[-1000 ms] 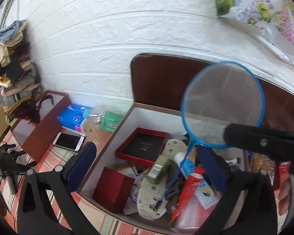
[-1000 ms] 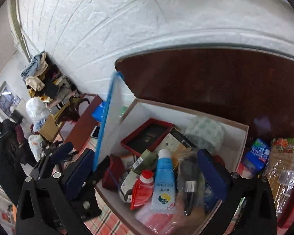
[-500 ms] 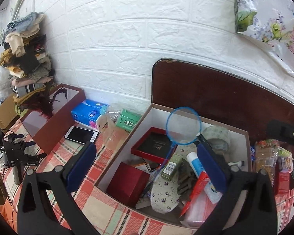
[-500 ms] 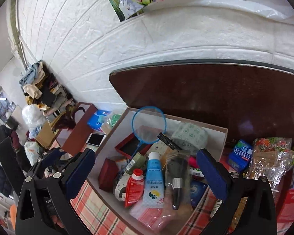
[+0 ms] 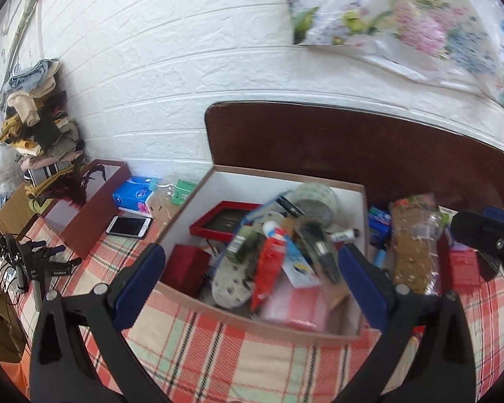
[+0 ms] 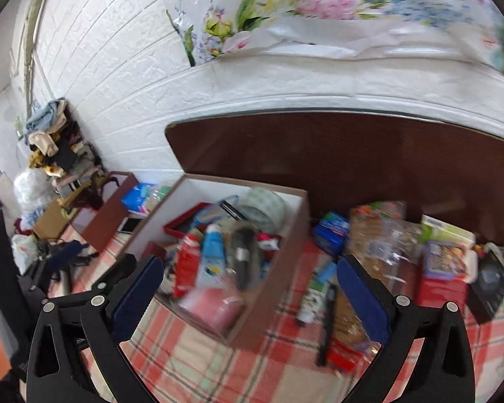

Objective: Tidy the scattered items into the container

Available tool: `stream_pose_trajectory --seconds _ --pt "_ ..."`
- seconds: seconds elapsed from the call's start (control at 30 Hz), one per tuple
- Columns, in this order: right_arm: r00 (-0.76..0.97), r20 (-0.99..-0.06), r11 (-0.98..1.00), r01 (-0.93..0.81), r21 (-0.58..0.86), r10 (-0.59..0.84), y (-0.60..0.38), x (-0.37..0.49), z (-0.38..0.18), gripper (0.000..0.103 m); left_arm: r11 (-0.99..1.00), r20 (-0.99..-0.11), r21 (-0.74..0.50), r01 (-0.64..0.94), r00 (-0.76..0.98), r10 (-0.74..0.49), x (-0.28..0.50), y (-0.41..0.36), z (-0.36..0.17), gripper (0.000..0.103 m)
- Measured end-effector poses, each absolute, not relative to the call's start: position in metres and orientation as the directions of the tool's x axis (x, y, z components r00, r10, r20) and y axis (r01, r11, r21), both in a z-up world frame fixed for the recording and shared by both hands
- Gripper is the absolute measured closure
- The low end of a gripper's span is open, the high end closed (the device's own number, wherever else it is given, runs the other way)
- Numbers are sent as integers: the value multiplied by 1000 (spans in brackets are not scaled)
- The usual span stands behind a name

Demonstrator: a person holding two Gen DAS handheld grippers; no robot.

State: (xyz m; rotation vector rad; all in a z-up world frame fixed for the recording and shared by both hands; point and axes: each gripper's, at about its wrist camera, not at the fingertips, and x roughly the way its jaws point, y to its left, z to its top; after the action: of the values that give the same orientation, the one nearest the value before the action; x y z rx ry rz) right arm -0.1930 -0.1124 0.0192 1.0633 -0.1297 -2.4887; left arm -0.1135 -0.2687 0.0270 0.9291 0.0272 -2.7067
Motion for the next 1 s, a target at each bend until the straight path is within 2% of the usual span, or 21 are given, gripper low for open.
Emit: stream_pose_trajectory --seconds 0.23,0.4,0.53,1.0 --pt "-625 -688 -928 277 248 -370 -68 -145 -1 0 -970 -645 37 239 -736 -206 -79 -234 9 0" --pt "-615 -676 -911 326 252 -407 -70 -127 -7 0 -967 -648 53 248 -729 -222 -64 -232 3 0" --pt "-619 -659 -897 383 222 -427 -91 -121 -3 0 -964 -654 48 261 -721 -228 -58 -246 1 0" --pt "-590 -692 -887 431 166 -416 -158 -158 -26 0 -948 -657 29 318 -708 -257 -65 -310 -9 0"
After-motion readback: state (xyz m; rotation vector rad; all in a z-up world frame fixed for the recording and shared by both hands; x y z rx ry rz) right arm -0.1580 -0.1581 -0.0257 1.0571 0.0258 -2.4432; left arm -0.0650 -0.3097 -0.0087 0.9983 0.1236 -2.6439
